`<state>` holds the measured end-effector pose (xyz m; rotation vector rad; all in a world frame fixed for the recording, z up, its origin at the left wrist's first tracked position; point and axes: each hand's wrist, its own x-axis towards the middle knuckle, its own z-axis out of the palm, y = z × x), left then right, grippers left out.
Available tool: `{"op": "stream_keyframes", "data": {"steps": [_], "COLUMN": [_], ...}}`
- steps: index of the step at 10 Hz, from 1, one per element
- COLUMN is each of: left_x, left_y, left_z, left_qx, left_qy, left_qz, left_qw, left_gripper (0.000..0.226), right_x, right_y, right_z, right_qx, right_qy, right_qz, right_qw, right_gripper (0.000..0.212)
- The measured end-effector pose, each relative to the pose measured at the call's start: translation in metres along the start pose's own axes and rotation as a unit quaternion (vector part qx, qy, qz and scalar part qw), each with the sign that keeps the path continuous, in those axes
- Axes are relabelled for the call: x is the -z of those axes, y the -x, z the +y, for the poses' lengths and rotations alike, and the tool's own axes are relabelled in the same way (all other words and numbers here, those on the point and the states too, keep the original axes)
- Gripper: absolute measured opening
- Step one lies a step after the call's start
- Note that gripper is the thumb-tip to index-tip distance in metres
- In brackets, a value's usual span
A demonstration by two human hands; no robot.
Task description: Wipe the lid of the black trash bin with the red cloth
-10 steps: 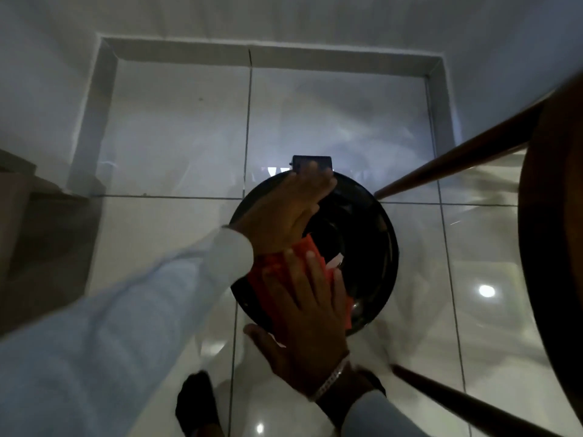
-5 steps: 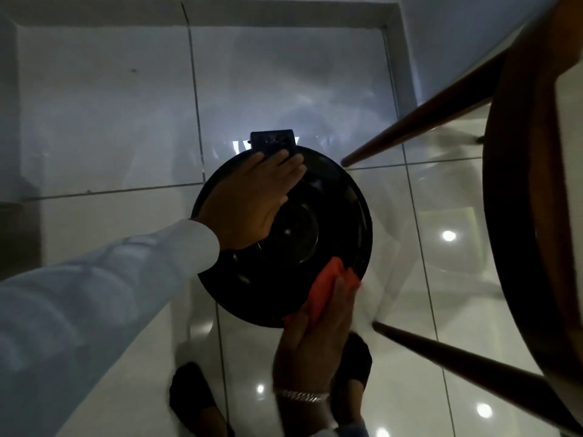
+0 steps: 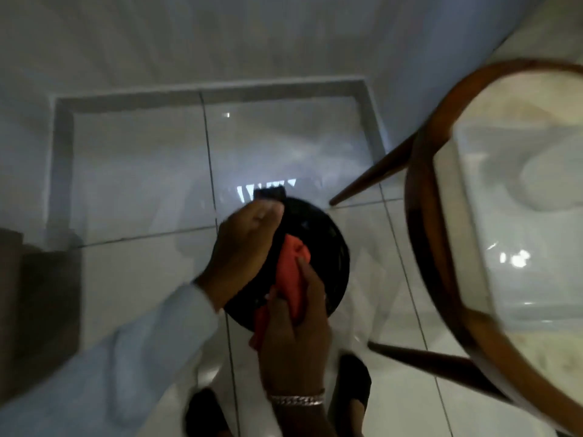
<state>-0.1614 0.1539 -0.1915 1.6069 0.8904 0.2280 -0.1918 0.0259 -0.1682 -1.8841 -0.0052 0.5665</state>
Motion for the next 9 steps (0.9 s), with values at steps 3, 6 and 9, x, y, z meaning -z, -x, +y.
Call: {"op": "stream_keyframes", "data": {"steps": [3, 6, 9], "left_x": [-0.092, -0.216, -0.152], "left_y": [0.095, 0.099, 0.099], "left_z": [0.168, 0.221, 0.234], "left_qx": [0.120, 0.128, 0.019], "left_qy": [0.379, 0.034, 0.008], "left_qz": [-0.099, 0.057, 0.095], "left_qw": [0.912, 0.990, 0.995], "left_gripper": [0.060, 0.028, 0.039], "right_x": [0.192, 0.301, 0.272], "right_y": [-0.047, -0.145, -0.168], "right_z": [-0.154, -0.123, -0.117], "right_qx": [0.151, -0.002, 0.079], "right_qy": [-0.016, 0.096, 0.408], "right_qz": [-0.007, -0.087, -0.178], "right_qw": [0.988, 0.992, 0.892], "right_gripper": [0.037, 0.059, 0.080]}}
